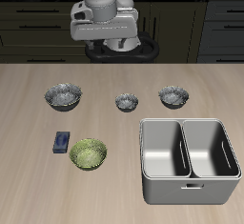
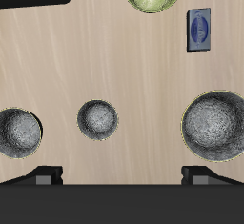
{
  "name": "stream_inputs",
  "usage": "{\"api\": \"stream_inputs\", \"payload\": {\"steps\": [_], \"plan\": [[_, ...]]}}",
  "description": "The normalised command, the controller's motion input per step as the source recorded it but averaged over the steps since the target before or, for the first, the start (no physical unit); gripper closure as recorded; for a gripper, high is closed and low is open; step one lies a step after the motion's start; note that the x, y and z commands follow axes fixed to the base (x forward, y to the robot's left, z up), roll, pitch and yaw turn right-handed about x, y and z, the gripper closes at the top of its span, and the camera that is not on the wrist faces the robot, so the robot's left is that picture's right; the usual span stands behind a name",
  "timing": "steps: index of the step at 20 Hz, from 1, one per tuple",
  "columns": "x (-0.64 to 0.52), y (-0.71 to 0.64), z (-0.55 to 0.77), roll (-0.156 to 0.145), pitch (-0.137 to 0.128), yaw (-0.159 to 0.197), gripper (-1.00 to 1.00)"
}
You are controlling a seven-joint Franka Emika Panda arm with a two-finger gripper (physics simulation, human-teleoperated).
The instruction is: Place the cream cheese in the green bowl
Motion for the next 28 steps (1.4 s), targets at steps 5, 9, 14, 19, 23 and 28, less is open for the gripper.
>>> {"api": "stream_inputs", "payload": {"steps": [5, 9, 14, 19, 23, 28], "plan": [[0.35, -0.42, 0.03, -0.051, -0.005, -0.017, -1.0], [0.3, -0.34, 0.03, -0.04, -0.012, -0.004, -1.0], [0.21, -0.36, 0.04, 0.008, -0.004, -0.023, -1.0], [0.17, -0.28, 0.05, 0.012, -0.03, 0.001, -1.0], [0.21, -0.28, 0.06, 0.0, -0.003, 0.004, -1.0], [0.25, -0.32, -0.03, -0.025, -0.001, 0.022, -1.0]]}}
